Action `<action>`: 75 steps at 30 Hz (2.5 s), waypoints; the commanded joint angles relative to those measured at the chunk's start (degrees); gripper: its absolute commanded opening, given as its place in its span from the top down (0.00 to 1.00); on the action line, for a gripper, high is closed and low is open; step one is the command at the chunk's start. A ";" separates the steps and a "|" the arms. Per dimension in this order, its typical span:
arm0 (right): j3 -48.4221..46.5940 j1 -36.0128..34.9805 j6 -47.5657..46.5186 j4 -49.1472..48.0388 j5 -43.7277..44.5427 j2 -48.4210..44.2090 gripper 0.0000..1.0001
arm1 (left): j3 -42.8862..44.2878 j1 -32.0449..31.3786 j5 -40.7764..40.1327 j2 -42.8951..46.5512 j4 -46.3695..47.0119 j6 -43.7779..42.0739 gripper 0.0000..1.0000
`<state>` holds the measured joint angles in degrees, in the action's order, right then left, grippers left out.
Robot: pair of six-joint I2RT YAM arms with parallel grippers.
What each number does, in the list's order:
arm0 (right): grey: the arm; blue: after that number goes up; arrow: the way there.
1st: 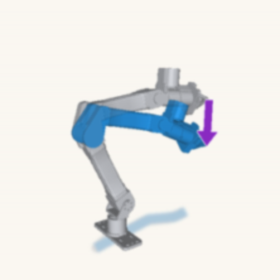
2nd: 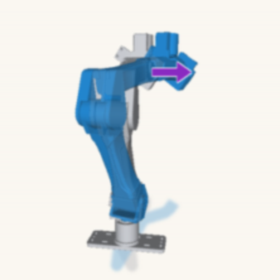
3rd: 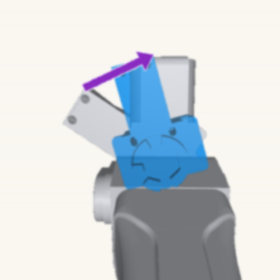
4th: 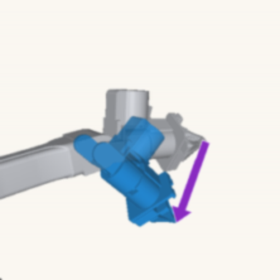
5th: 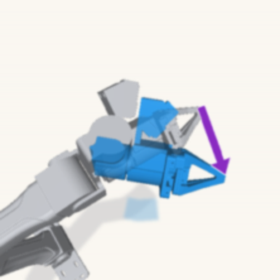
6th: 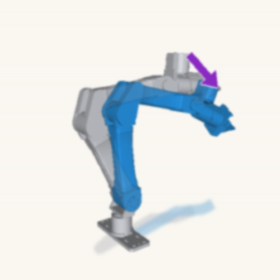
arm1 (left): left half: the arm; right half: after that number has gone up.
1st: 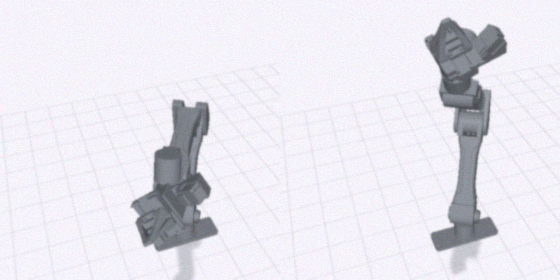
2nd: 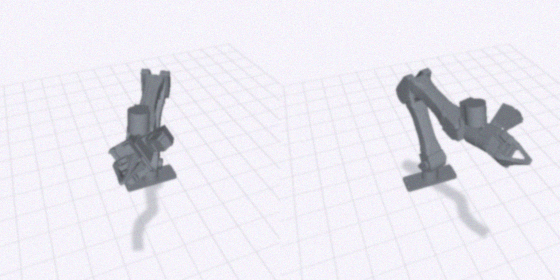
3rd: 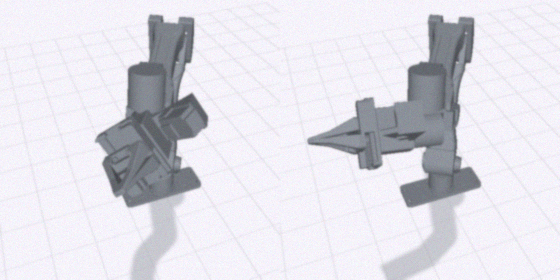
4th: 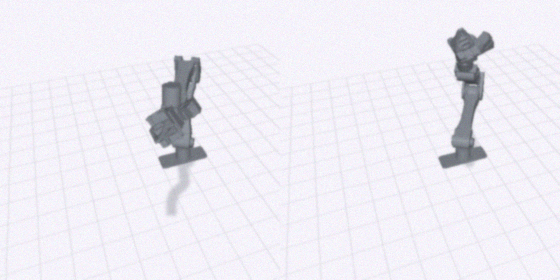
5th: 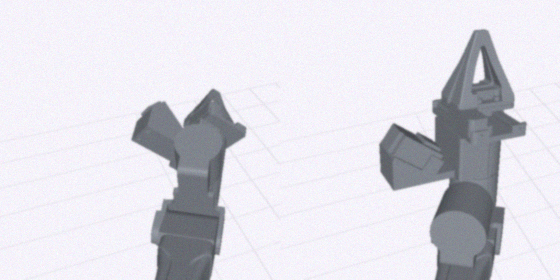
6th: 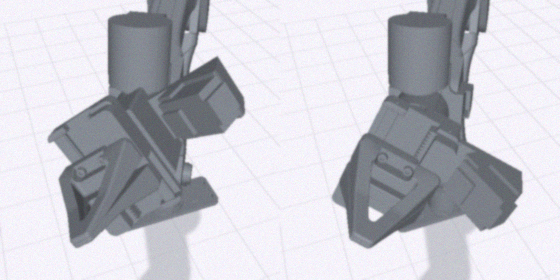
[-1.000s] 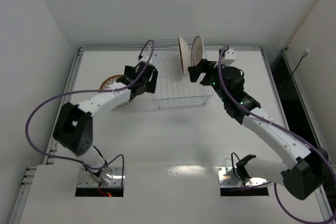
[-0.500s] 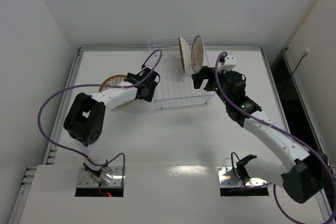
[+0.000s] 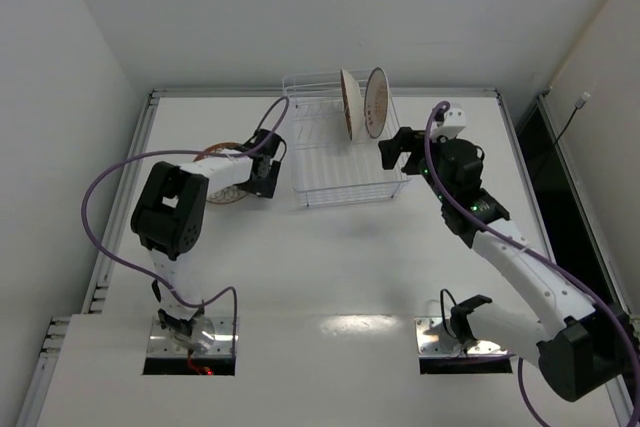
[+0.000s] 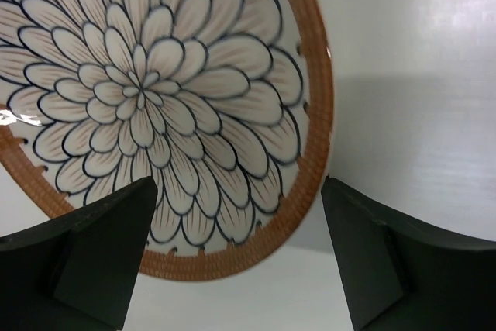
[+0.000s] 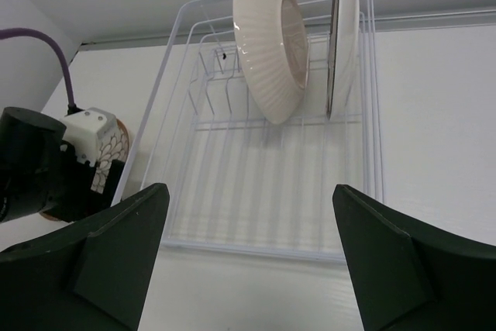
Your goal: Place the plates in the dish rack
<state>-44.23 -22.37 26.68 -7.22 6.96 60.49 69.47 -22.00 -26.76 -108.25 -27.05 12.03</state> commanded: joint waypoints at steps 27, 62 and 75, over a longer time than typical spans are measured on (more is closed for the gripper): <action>4.33 6.55 0.22 -3.50 -3.53 -2.31 0.13 | 16.12 9.07 13.04 13.40 -7.31 7.30 1.00; 10.13 13.41 3.56 -6.58 -4.24 -4.68 0.13 | 18.15 7.50 54.36 -0.73 83.20 56.60 1.00; 10.13 13.41 3.03 -7.10 -4.85 -4.15 0.13 | 24.13 6.97 56.73 -9.97 87.43 59.25 1.00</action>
<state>-34.17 -9.13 29.91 -10.55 2.90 56.75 88.90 -14.35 29.43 -120.55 45.87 69.52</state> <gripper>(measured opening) 0.864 0.053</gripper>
